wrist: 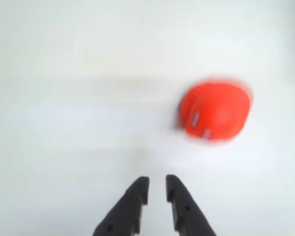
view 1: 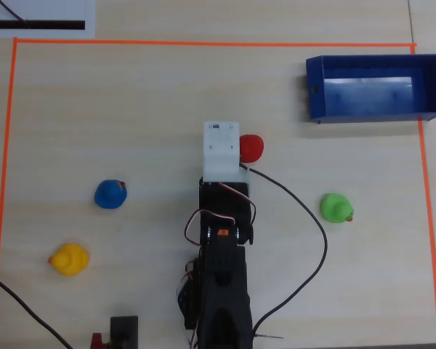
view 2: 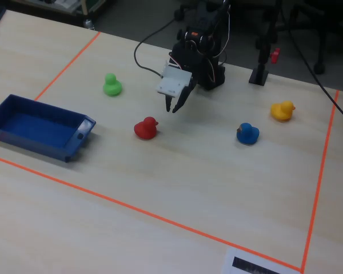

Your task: Grasp red duck and put it into box.

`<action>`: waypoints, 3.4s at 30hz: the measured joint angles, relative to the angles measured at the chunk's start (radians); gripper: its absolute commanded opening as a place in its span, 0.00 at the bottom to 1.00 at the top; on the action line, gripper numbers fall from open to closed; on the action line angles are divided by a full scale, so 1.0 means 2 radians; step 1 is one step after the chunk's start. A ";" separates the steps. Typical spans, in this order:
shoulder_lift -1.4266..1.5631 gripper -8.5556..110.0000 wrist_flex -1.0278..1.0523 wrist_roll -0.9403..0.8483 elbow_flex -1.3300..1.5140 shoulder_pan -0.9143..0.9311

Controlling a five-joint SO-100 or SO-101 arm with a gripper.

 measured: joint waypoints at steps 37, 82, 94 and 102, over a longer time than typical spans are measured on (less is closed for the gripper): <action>-0.297 0.38 -0.311 0.024 -0.028 0.153; -0.364 0.07 -0.345 -0.042 -0.038 0.171; -0.344 0.07 -0.163 0.084 -0.258 0.181; -0.519 0.07 -0.137 0.123 -0.527 0.215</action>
